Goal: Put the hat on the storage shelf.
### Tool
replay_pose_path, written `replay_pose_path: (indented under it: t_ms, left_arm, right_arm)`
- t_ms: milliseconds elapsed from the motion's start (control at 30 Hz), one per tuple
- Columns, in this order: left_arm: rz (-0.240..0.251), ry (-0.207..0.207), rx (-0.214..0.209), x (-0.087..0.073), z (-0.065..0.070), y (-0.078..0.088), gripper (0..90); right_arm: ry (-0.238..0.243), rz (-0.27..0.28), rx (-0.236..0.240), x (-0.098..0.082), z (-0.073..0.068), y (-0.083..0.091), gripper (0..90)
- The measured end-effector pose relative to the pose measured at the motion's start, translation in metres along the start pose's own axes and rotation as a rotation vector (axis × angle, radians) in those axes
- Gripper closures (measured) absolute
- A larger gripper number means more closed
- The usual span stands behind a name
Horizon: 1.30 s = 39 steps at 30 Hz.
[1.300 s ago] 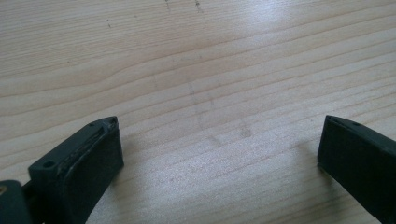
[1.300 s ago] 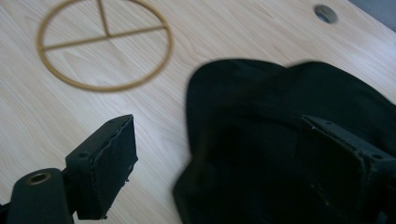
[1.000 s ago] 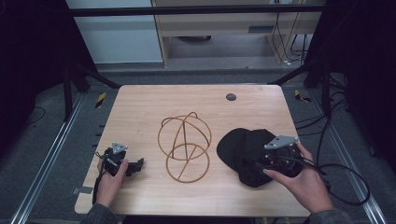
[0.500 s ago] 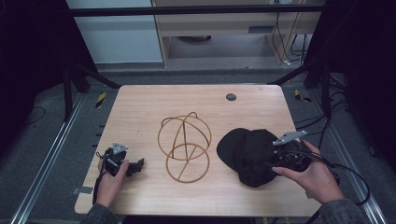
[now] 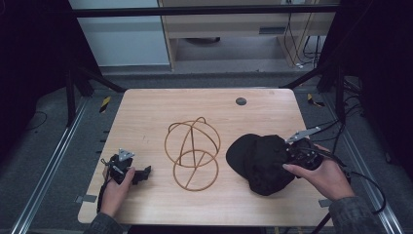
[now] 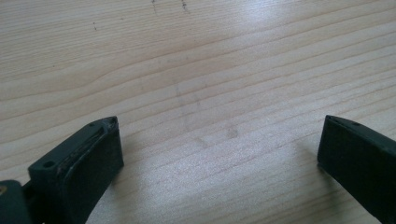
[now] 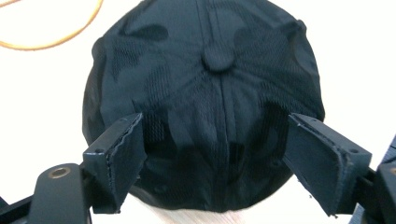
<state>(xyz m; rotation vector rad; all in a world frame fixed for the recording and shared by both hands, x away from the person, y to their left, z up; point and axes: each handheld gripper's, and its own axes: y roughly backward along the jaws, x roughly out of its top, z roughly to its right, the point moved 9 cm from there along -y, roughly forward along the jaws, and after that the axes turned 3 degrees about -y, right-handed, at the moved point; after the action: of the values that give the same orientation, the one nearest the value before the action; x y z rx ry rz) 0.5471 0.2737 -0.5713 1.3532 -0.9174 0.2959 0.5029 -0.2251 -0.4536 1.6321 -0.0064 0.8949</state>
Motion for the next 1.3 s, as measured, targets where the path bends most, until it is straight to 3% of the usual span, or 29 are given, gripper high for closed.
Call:
replay_pose_path:
  t_ms: [333,900,1300]
  left_arm:
    - [0.001,-0.011,-0.009,0.001,0.003,0.000,0.0]
    - [0.001,-0.019,-0.017,0.001,0.005,-0.001,0.0]
    - [0.003,-0.022,-0.021,0.001,0.006,-0.001,0.0]
  right_arm:
    - [0.012,-0.056,0.005,-0.002,0.002,-0.012,38.0]
    - [0.027,-0.130,0.027,-0.001,0.006,-0.016,76.3]
    - [0.051,-0.139,0.030,0.009,0.004,-0.005,83.9]
